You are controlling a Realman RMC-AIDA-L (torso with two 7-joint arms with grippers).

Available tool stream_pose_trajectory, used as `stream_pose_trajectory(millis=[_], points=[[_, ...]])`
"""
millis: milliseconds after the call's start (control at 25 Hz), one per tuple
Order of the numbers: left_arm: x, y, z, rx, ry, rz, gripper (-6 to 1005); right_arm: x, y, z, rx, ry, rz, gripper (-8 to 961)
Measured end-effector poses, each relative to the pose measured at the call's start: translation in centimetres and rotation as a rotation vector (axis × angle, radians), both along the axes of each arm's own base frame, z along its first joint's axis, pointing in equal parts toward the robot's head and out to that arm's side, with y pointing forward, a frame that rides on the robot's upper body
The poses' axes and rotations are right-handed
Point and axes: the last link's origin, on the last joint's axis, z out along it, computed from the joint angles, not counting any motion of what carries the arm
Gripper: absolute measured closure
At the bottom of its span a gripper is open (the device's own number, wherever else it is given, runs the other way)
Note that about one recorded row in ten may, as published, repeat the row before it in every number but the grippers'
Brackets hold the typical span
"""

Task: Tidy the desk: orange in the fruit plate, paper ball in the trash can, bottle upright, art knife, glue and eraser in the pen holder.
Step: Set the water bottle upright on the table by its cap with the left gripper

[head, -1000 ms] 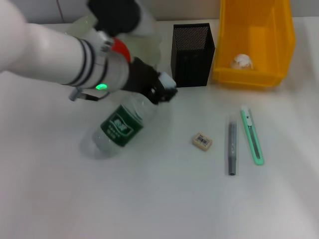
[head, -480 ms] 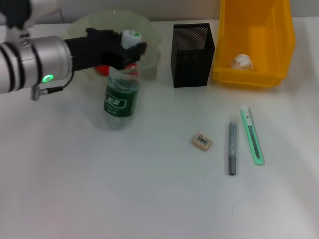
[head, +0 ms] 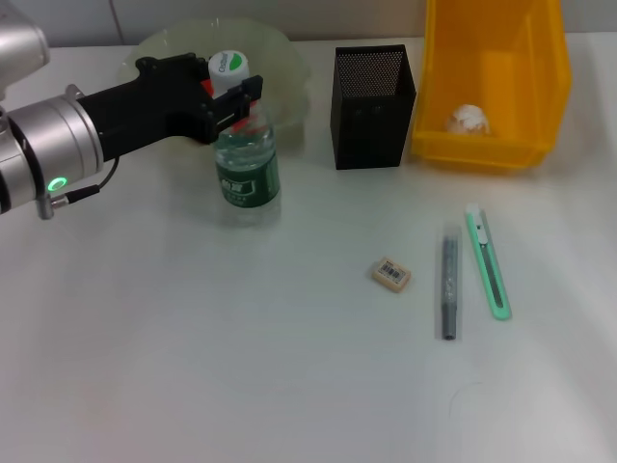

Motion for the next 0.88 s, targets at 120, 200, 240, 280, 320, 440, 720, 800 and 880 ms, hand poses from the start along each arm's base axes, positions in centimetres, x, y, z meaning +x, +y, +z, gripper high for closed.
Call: stream_pose_trajectory(millis=[120, 200, 240, 280, 320, 440, 720, 800, 880], points=[[-0.1, -0.2, 0.3, -0.004, -0.007, -0.008, 554, -0.1, 0.1, 0.0, -0.001, 0.001, 0.002, 251], [-0.2, -0.2, 0.4, -0.004, -0.008, -0.011, 549, -0.1, 0.1, 0.0, -0.001, 0.001, 0.002, 251], [-0.2, -0.2, 0.4, -0.004, -0.008, -0.011, 547, -0.1, 0.1, 0.0, -0.001, 0.001, 0.002, 251], [-0.3, -0.3, 0.6, -0.004, -0.008, -0.018, 544, -0.1, 0.1, 0.0, -0.001, 0.001, 0.002, 251], [-0.3, -0.3, 0.6, -0.004, -0.008, -0.018, 542, -0.1, 0.1, 0.0, -0.001, 0.001, 0.002, 251], [-0.4, -0.4, 0.6, -0.006, 0.002, -0.036, 535, -0.1, 0.1, 0.0, -0.001, 0.001, 0.001, 251], [-1.3, -0.9, 0.4, -0.016, 0.024, -0.033, 518, -0.1, 0.1, 0.0, -0.001, 0.001, 0.001, 252], [-1.5, -1.0, 0.3, -0.013, 0.035, -0.040, 513, -0.1, 0.1, 0.0, 0.000, 0.000, 0.003, 252], [-1.6, -1.1, 0.2, -0.012, 0.040, -0.045, 508, -0.2, 0.2, 0.1, 0.000, 0.002, 0.007, 252]])
